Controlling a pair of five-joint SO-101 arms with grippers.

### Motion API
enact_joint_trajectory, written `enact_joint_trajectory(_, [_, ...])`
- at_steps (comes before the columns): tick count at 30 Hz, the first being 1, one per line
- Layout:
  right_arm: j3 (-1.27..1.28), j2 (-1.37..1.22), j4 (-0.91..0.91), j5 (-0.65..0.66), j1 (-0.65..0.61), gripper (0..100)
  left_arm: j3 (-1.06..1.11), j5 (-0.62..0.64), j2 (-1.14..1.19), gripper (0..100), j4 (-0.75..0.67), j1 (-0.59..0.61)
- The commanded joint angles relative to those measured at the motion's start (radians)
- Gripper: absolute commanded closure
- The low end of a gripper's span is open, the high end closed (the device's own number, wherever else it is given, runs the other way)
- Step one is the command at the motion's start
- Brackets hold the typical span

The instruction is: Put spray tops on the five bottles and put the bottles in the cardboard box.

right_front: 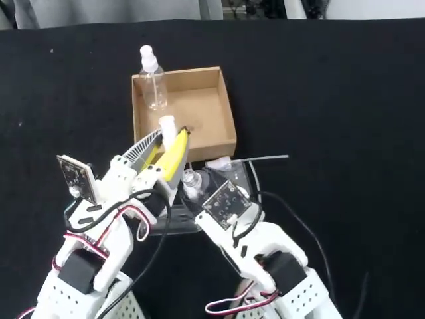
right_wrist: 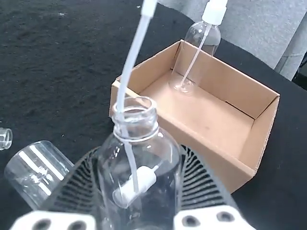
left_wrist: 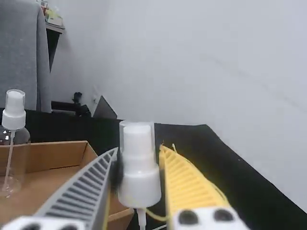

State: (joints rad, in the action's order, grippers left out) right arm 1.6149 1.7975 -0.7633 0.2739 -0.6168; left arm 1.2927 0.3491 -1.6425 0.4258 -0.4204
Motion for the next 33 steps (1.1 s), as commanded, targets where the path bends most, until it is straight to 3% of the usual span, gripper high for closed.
enact_joint_trajectory(1, [-0.044, 0.147, 0.028, -0.002, 0.028, 98.7, -0.010, 0.011, -0.014, 97, 0.006, -0.013])
enact_joint_trajectory(8, [-0.035, 0.147, 0.077, -0.021, 0.029, 98.7, -0.008, 0.005, -0.014, 97, 0.038, -0.081])
enact_joint_trajectory(23, [-0.035, 0.147, 0.077, -0.064, 0.029, 98.7, -0.008, 0.005, -0.014, 97, 0.038, -0.082])
enact_joint_trajectory(28, [-0.035, 0.147, 0.077, -0.064, 0.029, 98.7, -0.013, 0.005, -0.014, 85, 0.066, -0.081])
enact_joint_trajectory(33, [-0.035, 0.147, 0.077, -0.064, 0.029, 98.7, -0.035, 0.005, -0.014, 85, 0.109, -0.081])
